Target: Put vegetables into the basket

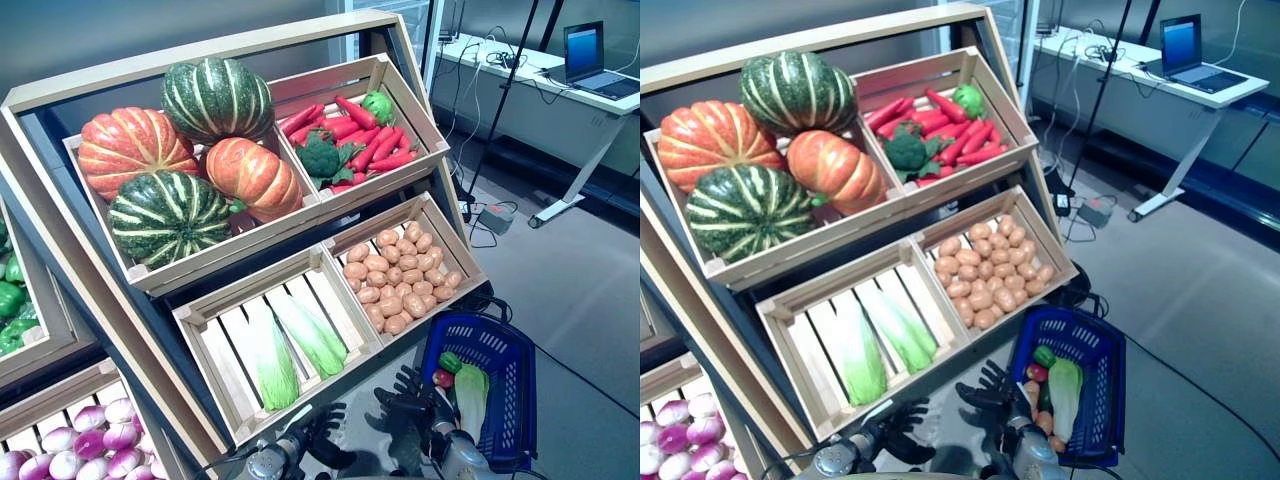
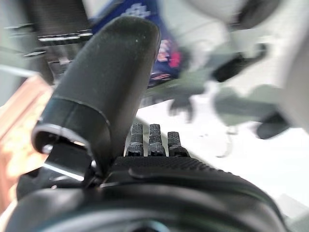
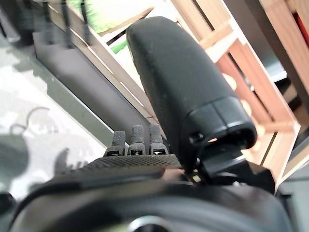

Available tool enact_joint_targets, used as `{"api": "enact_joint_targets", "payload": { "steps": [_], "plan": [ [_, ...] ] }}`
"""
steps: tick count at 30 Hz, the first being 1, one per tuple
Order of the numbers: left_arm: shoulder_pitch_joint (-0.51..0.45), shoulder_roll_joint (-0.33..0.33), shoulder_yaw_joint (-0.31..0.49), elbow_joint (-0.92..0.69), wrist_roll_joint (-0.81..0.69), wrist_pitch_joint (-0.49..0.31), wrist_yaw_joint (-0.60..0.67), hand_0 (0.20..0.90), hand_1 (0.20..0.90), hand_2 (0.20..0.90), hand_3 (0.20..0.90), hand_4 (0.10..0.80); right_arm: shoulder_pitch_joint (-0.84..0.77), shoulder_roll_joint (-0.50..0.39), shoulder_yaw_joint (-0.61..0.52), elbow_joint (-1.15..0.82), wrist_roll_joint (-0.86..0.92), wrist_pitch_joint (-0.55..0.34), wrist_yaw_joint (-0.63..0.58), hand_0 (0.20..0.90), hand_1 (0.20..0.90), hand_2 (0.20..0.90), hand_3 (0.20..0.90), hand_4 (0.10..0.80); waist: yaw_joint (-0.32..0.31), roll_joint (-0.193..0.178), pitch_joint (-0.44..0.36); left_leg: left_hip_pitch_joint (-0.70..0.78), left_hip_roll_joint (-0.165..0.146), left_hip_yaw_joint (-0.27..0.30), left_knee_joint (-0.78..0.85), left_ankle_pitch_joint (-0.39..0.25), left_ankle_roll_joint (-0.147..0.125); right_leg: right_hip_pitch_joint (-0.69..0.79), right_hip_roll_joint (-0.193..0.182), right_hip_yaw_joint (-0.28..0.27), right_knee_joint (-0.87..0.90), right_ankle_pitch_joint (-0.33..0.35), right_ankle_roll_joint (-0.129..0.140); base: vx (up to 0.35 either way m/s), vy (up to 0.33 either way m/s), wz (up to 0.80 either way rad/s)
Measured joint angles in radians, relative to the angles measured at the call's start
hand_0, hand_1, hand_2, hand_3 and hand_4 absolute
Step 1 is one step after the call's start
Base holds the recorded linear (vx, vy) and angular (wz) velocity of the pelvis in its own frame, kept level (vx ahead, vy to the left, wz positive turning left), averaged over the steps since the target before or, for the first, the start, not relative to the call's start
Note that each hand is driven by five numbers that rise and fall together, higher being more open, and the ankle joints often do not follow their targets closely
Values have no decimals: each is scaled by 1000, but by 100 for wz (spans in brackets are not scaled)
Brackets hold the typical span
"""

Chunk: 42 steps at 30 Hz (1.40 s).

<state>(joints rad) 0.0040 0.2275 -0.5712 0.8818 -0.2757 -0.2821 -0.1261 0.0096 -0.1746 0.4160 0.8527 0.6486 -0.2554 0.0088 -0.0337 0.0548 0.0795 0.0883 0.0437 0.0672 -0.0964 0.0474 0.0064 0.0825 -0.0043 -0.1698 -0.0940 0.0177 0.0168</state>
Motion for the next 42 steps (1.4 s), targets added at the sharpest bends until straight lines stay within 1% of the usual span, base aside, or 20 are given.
{"api": "enact_joint_targets", "payload": {
  "steps": [2, 5, 7, 10, 14, 17, 19, 21, 23, 25, 29, 33, 35, 36, 41, 42],
  "plan": [
    [2, 0, 14, -44, -46, -23, -6, 900, 900, 900, 900, 800, 0, -3, -1, -26, -23, -12, -14, 900, 900, 900, 900, 800, -1, 4, 2, 1, 0, 0, 0, 0, 0, 1, 0, 0, 0, 2, 3, 0, 0, 0],
    [2, 2, 46, -83, -102, -29, -27, 900, 900, 900, 900, 800, 0, -12, -1, -58, -65, -31, -52, 900, 900, 900, 900, 800, -1, 10, 11, 3, 0, -1, 0, 3, -4, 3, 0, -3, 0, 1, 3, 0, 0, 0],
    [2, 12, 51, -111, -127, -34, -36, 900, 900, 900, 900, 800, 0, -22, -3, -80, -91, -45, -74, 900, 900, 900, 900, 800, 0, 13, 28, 7, 0, -2, 0, 3, -5, 8, 0, -4, 0, 1, 3, 2, 0, 2],
    [10, 30, 52, -157, -133, -40, -40, 900, 900, 900, 900, 800, 1, -32, -7, -111, -90, -53, -66, 900, 900, 900, 900, 800, 0, 14, 47, 6, 0, -3, 0, 4, -6, 7, 0, -4, 0, 1, 3, 0, 0, 0],
    [33, 42, 75, -216, -132, -52, -46, 900, 900, 900, 900, 800, 16, -50, -10, -155, -90, -60, -18, 900, 900, 900, 900, 800, 1, 9, 58, 6, 1, -6, 0, 3, -6, 9, 1, -7, 0, 0, 2, 19, -12, 2],
    [44, 77, 79, -279, -117, -70, -40, 900, 900, 900, 900, 800, 22, -51, -21, -157, -78, -60, -1, 900, 900, 900, 900, 800, 5, 5, 62, 6, 1, -7, 0, 4, -6, 9, 1, -8, 0, 0, 2, 34, -17, 2],
    [51, 98, 90, -322, -88, -95, -4, 900, 900, 900, 900, 800, 48, -53, -31, -185, -21, -60, 38, 900, 900, 900, 900, 800, 7, 4, 62, 6, 0, -7, 0, 3, -6, 9, 0, -8, 0, 0, 2, 18, -3, 0],
    [58, 101, 133, -344, -71, -118, 54, 900, 900, 900, 900, 800, 74, -47, -49, -213, -8, -60, 53, 900, 900, 900, 900, 800, 9, 3, 63, 7, 0, -8, 0, 3, -5, 11, 0, -9, 0, 0, 3, 45, 3, 0],
    [59, 101, 170, -357, -66, -123, 110, 900, 900, 900, 900, 800, 83, -48, -57, -223, -2, -60, 53, 900, 900, 900, 900, 800, 8, 3, 64, 8, 0, -8, 0, 3, -5, 11, 0, -9, 0, 0, 2, 17, 3, 0],
    [58, 101, 225, -363, -46, -143, 186, 900, 900, 900, 900, 800, 91, -50, -67, -231, 8, -60, 53, 900, 900, 900, 900, 800, 8, 0, 67, 9, 1, -8, 0, 2, -3, 13, 1, -9, 0, -1, 2, 0, 0, 0],
    [56, 104, 287, -376, 20, -149, 344, 900, 900, 900, 900, 800, 108, -49, -90, -279, 32, -62, 53, 900, 900, 900, 900, 800, 6, -1, 82, 6, 0, -11, 0, 0, -1, 12, 0, -10, 0, -1, 1, 0, 0, 0],
    [55, 100, 316, -370, 51, -147, 464, 900, 900, 900, 900, 800, 114, -44, -97, -297, 90, -64, 59, 900, 900, 900, 900, 800, 0, -3, 84, 6, -1, -15, 0, 0, -1, 13, -1, -14, 0, -3, 3, 66, 33, 3],
    [55, 99, 322, -361, 82, -142, 526, 900, 900, 900, 900, 800, 118, -42, -100, -297, 107, -64, 59, 900, 900, 900, 900, 800, -4, -3, 84, 9, -2, -16, 0, 2, -4, 16, -2, -18, 0, -3, 4, 95, 47, 4],
    [54, 98, 322, -361, 107, -125, 567, 900, 900, 900, 900, 800, 121, -42, -100, -297, 106, -64, 59, 900, 900, 900, 900, 800, -5, -3, 84, 10, -3, -17, 0, 2, -4, 18, -4, -23, 0, -4, 5, 67, 37, 3],
    [28, 86, 322, -315, 130, -57, 644, 900, 900, 900, 900, 800, 137, -41, -99, -298, 106, -63, 59, 900, 900, 900, 900, 800, -7, -3, 84, 21, -5, -15, 0, 1, -3, 29, -5, -24, 0, -5, 7, 90, 63, 0],
    [27, 82, 322, -302, 149, -30, 664, 900, 900, 900, 900, 800, 137, -44, -100, -301, 108, -55, 60, 900, 900, 900, 900, 800, -7, -4, 85, 25, -5, -8, 0, 0, -1, 30, -5, -16, 0, -6, 7, 11, 76, -12]
  ]
}}
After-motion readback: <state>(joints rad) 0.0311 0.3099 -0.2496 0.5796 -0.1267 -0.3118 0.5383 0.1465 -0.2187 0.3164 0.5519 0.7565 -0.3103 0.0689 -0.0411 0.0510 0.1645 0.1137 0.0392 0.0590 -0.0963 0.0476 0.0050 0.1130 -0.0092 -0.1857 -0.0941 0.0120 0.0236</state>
